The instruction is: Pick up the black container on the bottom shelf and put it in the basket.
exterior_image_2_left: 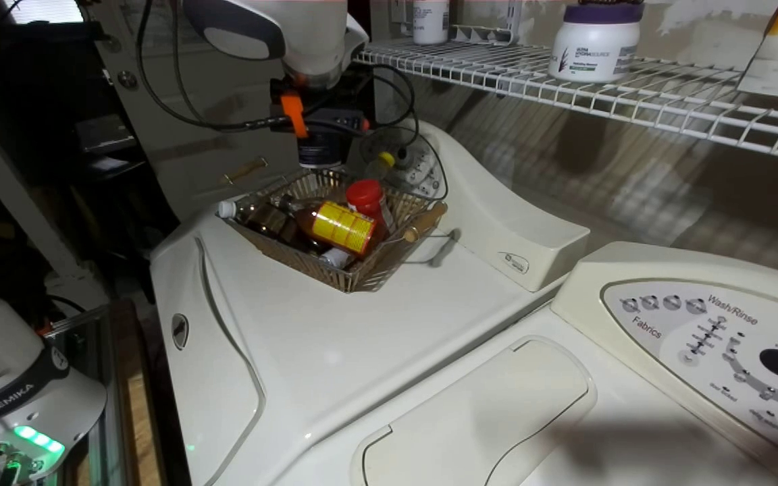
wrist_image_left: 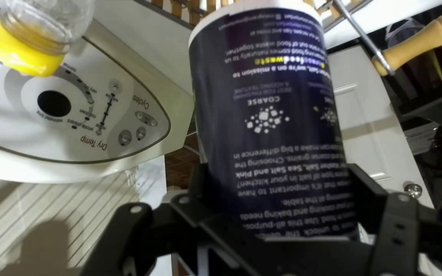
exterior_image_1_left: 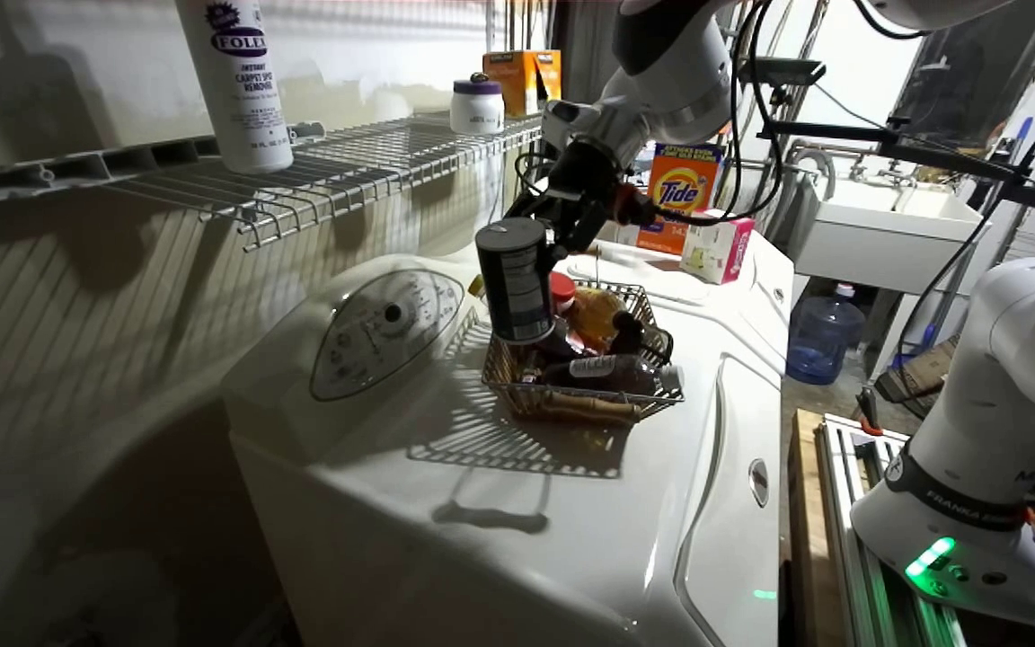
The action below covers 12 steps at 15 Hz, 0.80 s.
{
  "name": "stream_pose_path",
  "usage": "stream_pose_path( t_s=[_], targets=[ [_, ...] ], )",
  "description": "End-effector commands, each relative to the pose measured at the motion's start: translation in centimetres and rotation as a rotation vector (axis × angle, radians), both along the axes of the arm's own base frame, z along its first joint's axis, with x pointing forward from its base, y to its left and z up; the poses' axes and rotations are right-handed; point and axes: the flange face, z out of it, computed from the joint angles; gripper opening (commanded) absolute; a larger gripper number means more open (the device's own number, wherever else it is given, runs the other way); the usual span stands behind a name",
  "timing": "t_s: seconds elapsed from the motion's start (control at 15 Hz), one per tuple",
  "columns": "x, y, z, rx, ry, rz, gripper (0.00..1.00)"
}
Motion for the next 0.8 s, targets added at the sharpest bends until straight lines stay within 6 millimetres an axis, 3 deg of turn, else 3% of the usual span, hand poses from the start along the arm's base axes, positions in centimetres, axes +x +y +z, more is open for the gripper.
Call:
stream_pose_path(
  t_s=[0.0,0.33,0.73],
  targets=[
    [-0.6,-0.7,-2.3,0.051,-0.016,0.021,0.62],
    [-0.4,-0.9,-5.6,0.056,-0.007,-0.012,0.62],
    [-0.2,-1.2,-7.1,0.043,-0.003,-0.063,0.62]
  ],
)
